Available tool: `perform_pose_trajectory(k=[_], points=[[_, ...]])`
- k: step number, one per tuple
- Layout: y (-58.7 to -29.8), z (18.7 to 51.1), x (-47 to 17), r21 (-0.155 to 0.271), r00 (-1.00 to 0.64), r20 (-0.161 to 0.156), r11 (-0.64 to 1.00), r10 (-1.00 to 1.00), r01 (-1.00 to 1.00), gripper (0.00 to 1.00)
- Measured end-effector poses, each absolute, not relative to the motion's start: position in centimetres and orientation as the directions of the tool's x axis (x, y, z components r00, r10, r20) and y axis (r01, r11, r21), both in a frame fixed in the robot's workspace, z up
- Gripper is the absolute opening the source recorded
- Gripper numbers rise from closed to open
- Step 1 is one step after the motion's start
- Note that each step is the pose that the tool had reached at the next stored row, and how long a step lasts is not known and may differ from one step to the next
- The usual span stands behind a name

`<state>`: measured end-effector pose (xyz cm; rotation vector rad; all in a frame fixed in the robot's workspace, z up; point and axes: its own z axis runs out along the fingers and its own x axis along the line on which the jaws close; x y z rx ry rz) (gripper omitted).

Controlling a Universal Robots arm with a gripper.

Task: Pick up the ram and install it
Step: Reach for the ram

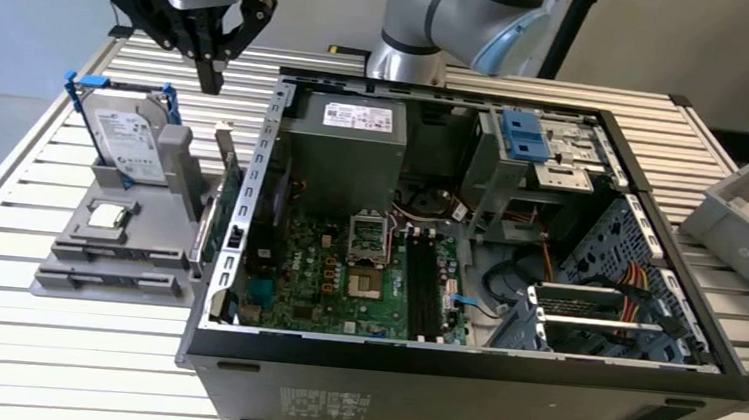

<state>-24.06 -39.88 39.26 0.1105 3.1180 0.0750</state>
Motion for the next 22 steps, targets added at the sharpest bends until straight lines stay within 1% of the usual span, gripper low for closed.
perform_pose_trajectory(k=[22], points=[[-39.9,39.3,-25.9,0.049,-0.997,-0.019,0.996,0.071,0.070,0.00]])
